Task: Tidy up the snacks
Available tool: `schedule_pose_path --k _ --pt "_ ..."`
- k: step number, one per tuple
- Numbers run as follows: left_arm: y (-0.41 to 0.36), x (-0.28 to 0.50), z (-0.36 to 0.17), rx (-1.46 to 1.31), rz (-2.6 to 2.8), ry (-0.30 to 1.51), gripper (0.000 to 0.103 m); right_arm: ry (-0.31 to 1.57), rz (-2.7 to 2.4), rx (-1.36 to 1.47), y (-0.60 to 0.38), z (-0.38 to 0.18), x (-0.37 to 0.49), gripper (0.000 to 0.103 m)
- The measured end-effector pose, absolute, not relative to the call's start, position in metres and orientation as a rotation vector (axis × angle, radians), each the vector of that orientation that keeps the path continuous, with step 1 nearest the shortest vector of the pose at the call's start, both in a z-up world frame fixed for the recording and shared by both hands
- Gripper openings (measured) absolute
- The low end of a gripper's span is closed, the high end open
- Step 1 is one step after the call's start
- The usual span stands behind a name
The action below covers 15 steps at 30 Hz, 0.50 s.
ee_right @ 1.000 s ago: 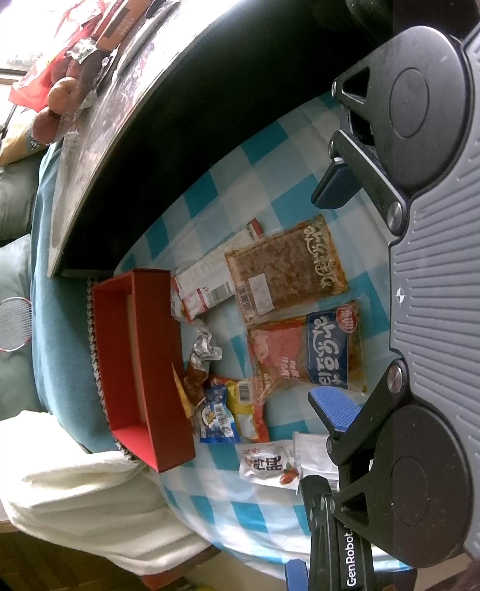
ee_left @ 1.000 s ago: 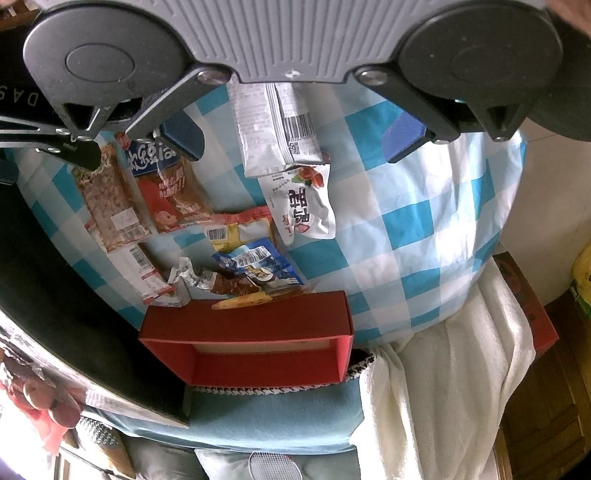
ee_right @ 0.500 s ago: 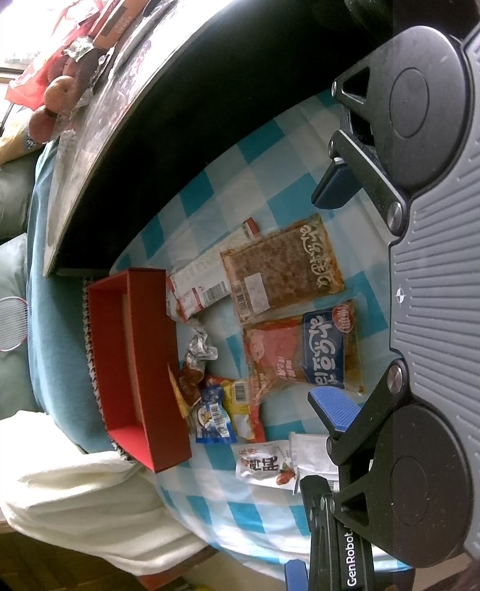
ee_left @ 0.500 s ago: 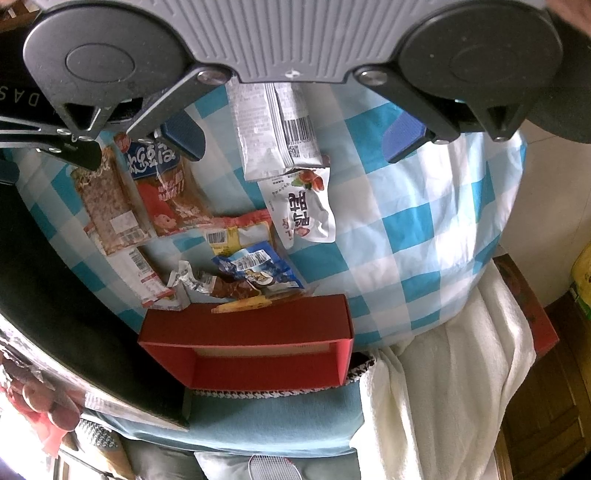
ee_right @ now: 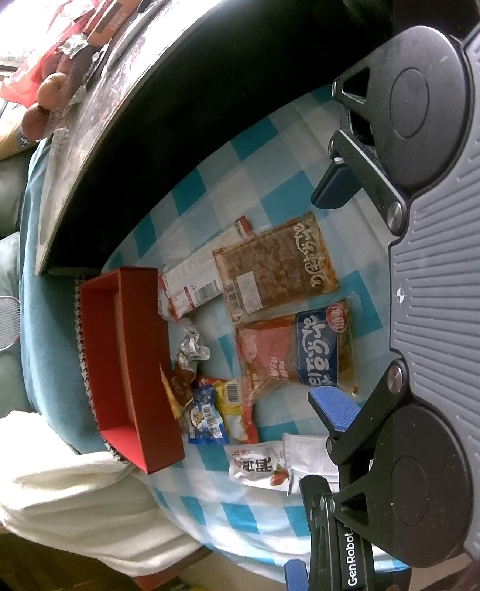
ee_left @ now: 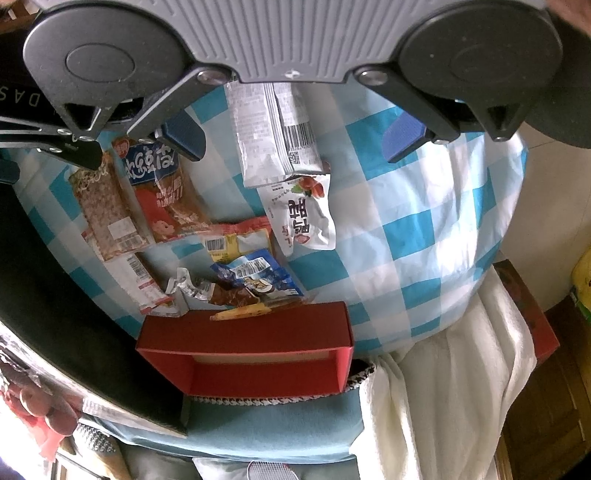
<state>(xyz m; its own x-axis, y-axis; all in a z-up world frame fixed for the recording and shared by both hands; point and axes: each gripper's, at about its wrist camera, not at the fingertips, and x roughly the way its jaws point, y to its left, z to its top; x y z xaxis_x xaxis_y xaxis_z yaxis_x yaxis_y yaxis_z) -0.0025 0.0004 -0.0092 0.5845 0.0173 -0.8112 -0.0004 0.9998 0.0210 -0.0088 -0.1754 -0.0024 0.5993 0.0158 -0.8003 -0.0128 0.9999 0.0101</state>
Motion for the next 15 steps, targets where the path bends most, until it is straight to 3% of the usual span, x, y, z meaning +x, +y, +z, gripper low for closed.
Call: schedule_pose_path --k 15 --pt "-0.0001 -0.0025 -0.0124 0.024 0.011 0.958 0.096 0.945 0.018 0.006 -0.175 -0.0055 -0.0076 0.103"
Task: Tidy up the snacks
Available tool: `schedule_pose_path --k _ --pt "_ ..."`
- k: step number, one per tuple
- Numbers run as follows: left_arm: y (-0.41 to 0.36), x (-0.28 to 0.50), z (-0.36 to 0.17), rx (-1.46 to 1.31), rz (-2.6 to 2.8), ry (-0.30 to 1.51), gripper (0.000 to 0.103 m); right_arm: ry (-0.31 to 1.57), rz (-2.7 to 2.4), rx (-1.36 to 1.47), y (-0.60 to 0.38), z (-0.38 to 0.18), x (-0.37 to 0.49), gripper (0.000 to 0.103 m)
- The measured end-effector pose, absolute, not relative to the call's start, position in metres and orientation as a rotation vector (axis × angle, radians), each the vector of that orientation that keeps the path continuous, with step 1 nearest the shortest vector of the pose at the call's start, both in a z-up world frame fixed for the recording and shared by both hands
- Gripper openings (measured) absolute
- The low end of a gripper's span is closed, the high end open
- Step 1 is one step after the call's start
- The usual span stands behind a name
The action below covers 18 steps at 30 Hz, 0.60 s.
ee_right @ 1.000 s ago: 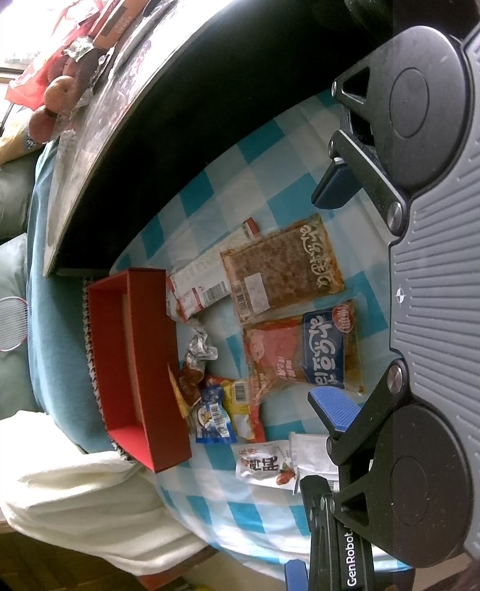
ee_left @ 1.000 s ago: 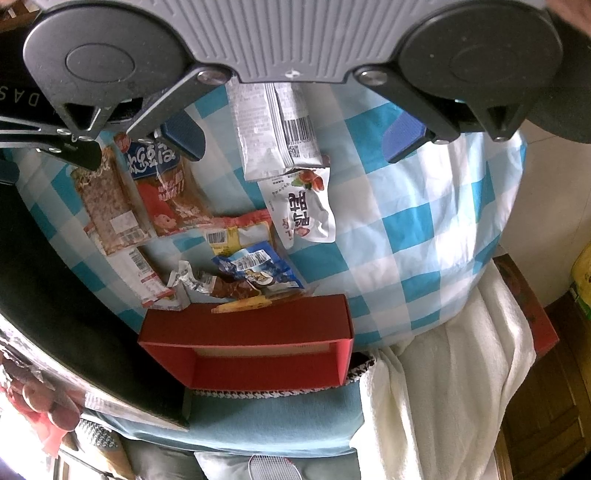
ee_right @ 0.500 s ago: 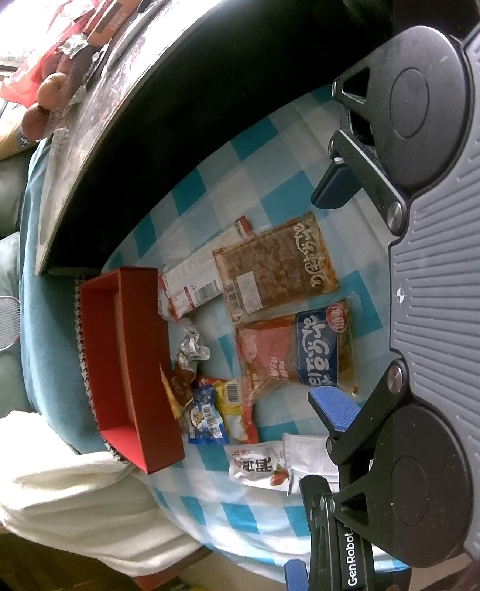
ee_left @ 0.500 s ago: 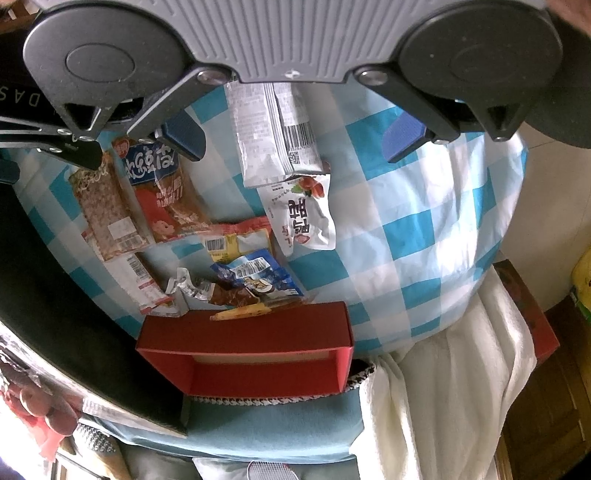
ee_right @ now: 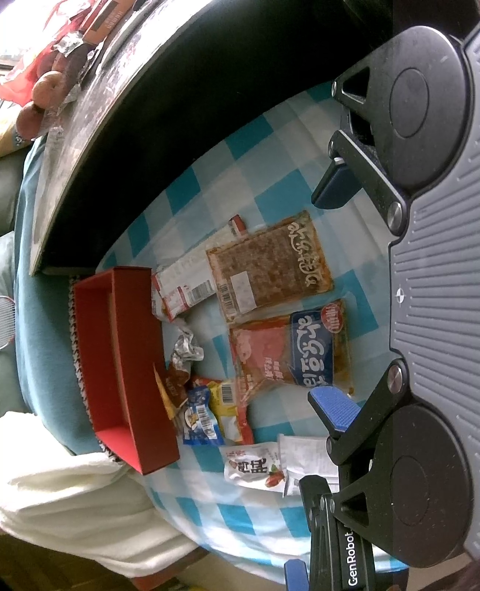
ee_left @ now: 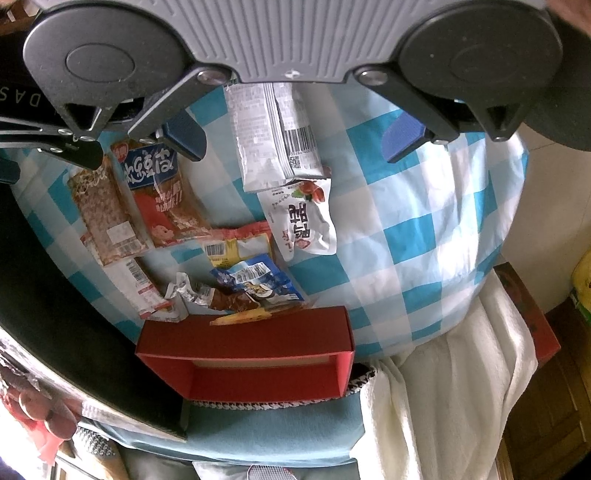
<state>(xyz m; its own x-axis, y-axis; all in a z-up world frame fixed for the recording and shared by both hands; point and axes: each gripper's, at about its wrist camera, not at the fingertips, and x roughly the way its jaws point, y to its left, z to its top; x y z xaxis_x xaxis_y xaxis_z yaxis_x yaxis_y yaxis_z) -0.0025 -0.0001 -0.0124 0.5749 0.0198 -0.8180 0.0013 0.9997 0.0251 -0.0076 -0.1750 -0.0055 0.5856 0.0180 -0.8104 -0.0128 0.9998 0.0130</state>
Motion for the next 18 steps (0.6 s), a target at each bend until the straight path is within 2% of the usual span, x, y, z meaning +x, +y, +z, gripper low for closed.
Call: schedule_pose_path --k 18 --pt "-0.002 0.006 -0.041 0.02 0.008 1.094 0.096 1.003 0.018 0.079 -0.191 -0.015 0.002 0.103"
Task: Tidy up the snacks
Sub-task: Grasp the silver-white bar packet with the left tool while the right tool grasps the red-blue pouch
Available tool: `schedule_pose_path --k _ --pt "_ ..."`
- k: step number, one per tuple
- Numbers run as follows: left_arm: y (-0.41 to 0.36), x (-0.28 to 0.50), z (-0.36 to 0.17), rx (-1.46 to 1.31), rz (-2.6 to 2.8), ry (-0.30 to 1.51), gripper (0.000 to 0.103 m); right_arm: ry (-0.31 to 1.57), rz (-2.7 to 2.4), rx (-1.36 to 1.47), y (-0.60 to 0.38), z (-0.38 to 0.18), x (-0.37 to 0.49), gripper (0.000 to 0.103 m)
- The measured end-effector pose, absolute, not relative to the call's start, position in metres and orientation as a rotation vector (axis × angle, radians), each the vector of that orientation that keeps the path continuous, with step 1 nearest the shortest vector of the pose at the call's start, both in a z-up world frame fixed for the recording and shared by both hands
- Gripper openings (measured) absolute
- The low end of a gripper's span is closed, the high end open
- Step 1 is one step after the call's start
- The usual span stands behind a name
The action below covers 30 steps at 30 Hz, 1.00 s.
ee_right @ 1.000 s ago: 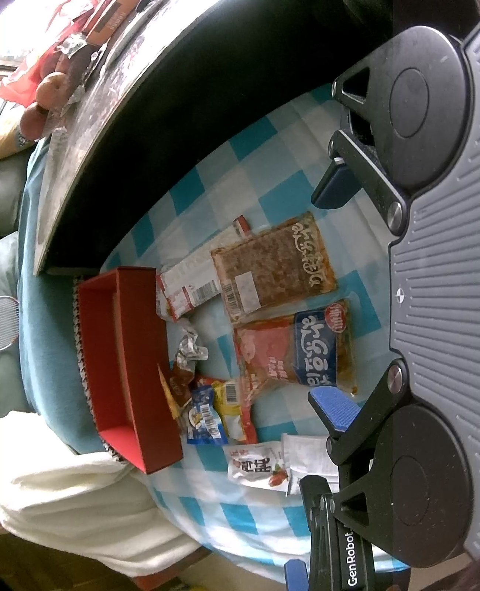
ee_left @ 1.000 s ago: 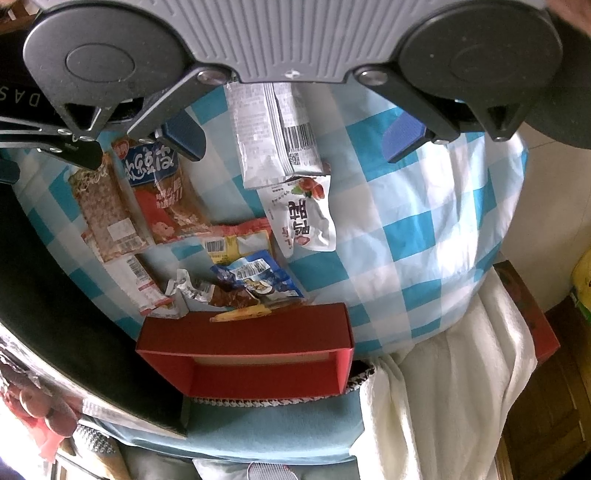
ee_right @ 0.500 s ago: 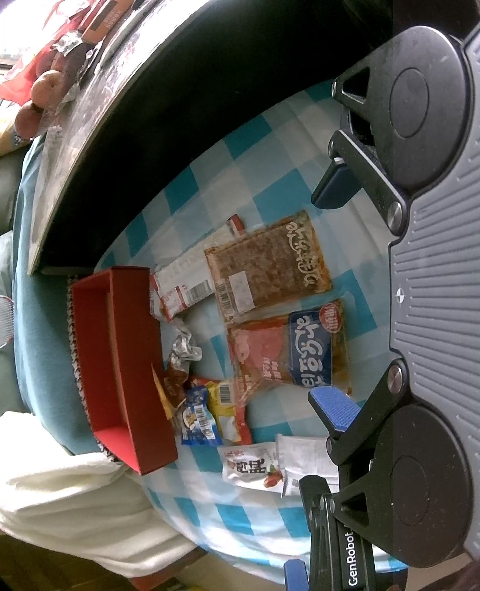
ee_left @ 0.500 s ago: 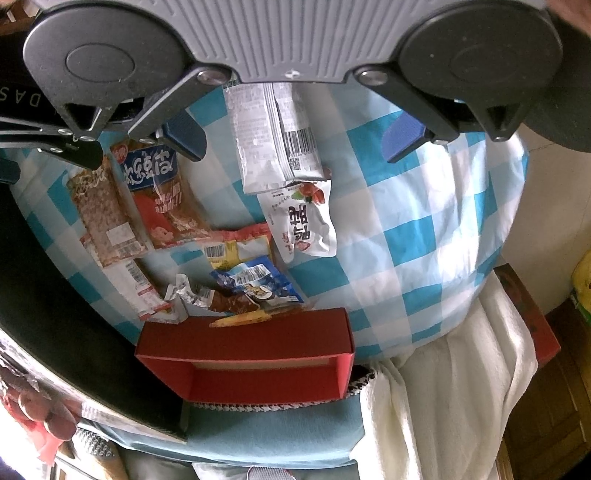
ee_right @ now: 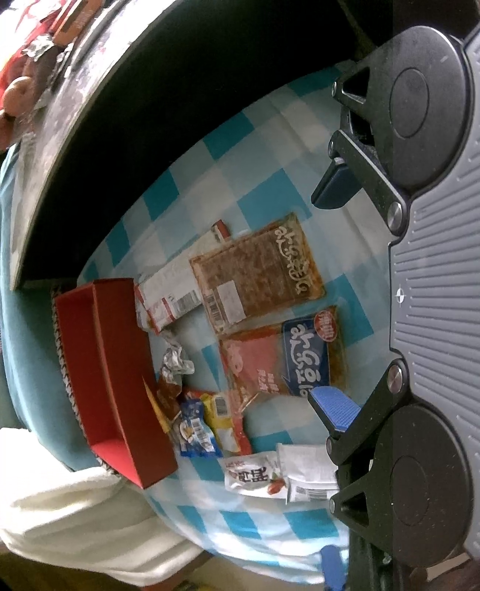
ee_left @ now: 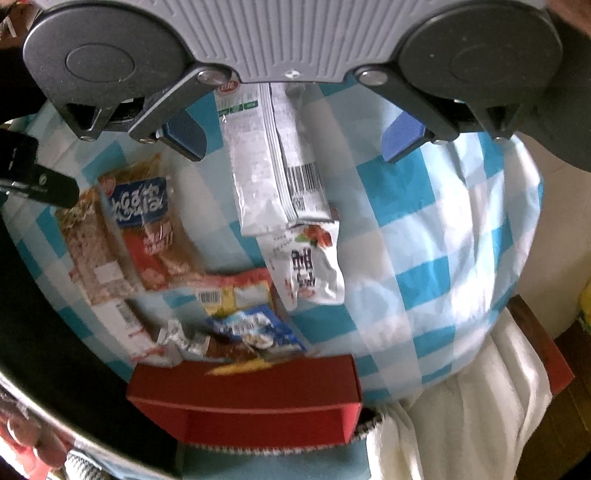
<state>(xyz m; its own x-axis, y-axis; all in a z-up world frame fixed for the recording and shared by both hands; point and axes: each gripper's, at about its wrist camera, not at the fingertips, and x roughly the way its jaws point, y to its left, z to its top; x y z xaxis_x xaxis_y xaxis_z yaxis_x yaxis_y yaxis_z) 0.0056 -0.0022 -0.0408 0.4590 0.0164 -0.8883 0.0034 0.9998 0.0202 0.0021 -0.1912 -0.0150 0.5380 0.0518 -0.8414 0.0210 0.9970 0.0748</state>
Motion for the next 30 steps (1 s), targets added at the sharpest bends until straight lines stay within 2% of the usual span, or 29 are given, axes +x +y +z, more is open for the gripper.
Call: schedule_pose_path --k 9,20,27,30 --pt "-0.005 0.01 -0.049 0.045 0.015 1.126 0.096 1.034 0.046 0.073 -0.188 -0.022 0.008 0.103" --pt "0.0 0.019 -0.08 -0.006 0.016 1.252 0.096 1.004 0.074 0.144 -0.198 -0.013 0.021 0.103" --pt "-0.01 0.023 -0.087 0.039 0.021 1.243 0.099 1.024 0.1 0.131 -0.195 -0.018 0.029 0.103" --pt "-0.007 0.024 -0.084 0.014 0.028 1.237 0.094 1.04 0.092 0.127 -0.197 -0.022 0.031 0.103"
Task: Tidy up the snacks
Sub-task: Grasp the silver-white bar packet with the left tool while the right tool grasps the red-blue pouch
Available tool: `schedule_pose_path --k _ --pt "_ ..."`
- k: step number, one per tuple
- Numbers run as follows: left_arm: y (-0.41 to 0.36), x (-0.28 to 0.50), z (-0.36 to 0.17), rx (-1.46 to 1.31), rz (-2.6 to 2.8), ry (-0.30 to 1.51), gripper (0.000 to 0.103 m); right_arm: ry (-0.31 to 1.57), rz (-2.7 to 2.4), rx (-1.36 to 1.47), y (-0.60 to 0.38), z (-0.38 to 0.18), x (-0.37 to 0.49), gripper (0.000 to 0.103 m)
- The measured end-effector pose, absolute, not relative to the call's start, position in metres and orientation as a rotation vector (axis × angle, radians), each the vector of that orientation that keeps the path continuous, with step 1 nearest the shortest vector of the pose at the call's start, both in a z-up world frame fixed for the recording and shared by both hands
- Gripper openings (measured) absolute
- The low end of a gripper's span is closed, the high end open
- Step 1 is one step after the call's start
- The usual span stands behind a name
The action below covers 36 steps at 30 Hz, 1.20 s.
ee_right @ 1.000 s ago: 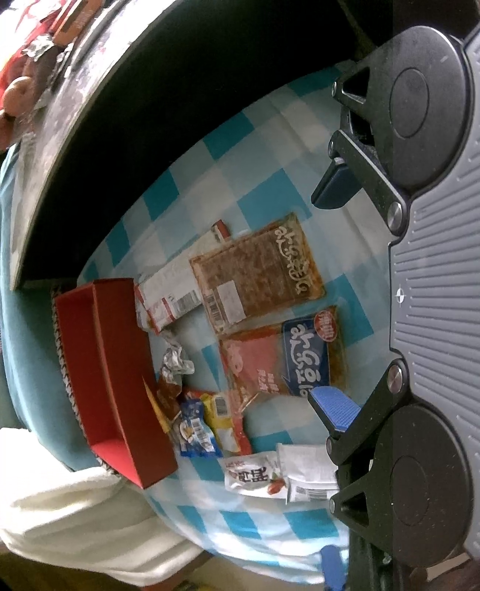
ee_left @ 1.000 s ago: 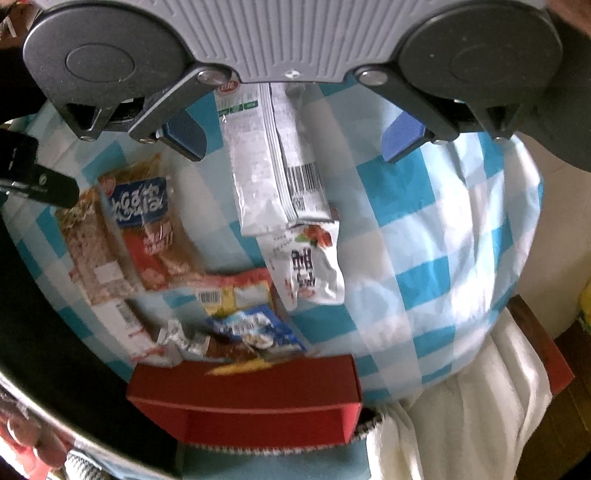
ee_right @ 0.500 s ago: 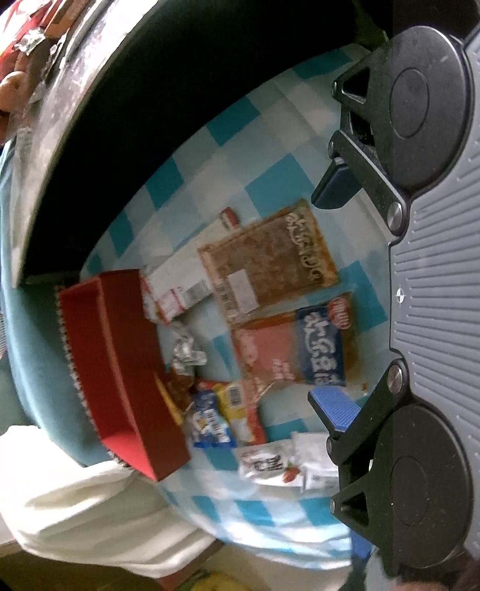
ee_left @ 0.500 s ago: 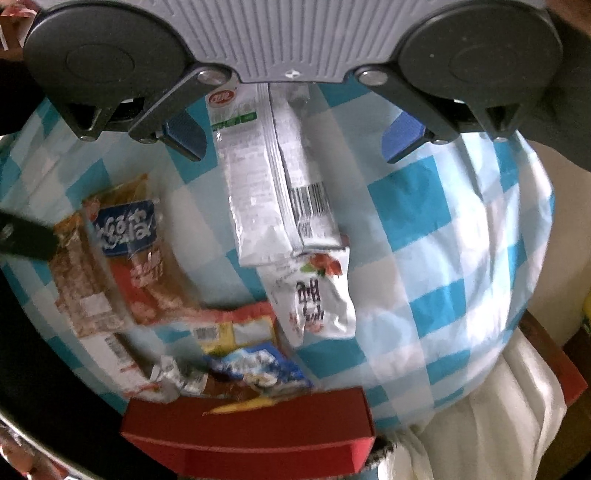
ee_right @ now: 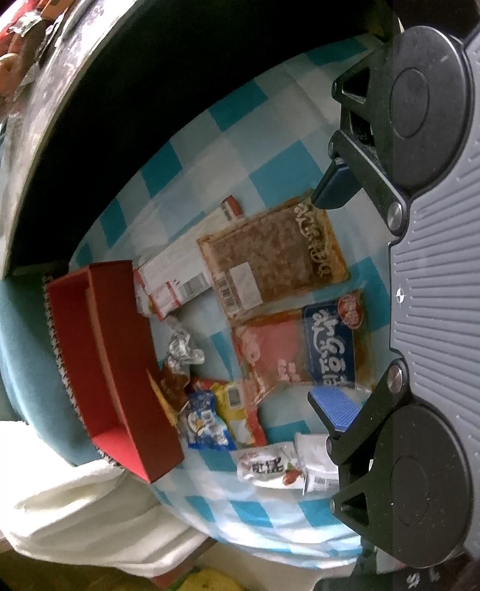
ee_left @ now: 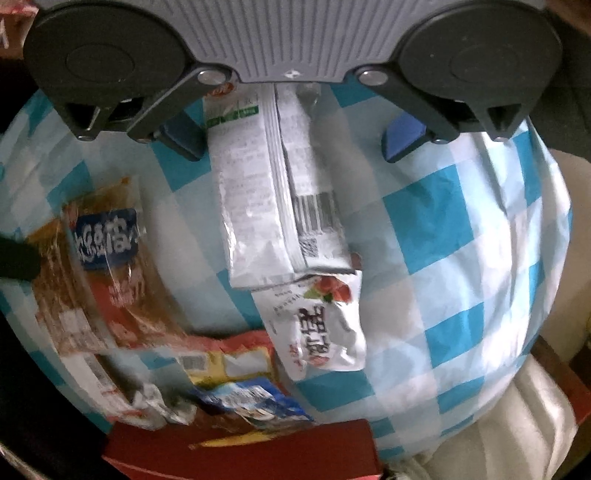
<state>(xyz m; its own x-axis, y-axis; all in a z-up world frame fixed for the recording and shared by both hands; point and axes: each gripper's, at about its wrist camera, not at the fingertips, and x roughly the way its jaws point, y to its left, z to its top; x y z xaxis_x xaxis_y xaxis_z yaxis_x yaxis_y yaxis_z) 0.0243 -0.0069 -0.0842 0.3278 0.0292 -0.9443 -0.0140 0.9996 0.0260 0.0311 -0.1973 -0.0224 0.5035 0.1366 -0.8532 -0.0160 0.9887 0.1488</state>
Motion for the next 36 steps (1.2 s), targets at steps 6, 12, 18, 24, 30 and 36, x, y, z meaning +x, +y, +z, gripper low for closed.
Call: schedule_pose_path --k 6,12,18,24,30,36 --pt "0.008 0.024 -0.072 -0.009 0.03 1.198 0.055 1.05 0.114 0.07 -0.188 -0.028 0.031 0.102" --pt "0.02 0.028 -0.069 -0.068 -0.002 1.192 0.055 1.061 0.148 -0.068 -0.162 -0.035 0.057 0.102" --pt "0.03 0.03 -0.07 -0.134 -0.017 1.216 0.075 1.167 0.204 -0.061 -0.15 -0.062 0.087 0.103" --pt "0.028 0.029 -0.071 -0.12 -0.021 1.216 0.081 1.157 0.218 -0.248 -0.127 -0.072 0.101 0.103" --pt "0.014 0.026 -0.082 -0.012 -0.018 1.207 0.095 1.165 0.276 -0.301 -0.129 -0.072 0.103 0.103" --pt "0.008 0.024 -0.082 0.039 0.005 1.202 0.091 1.09 0.364 -0.423 -0.119 -0.073 0.09 0.093"
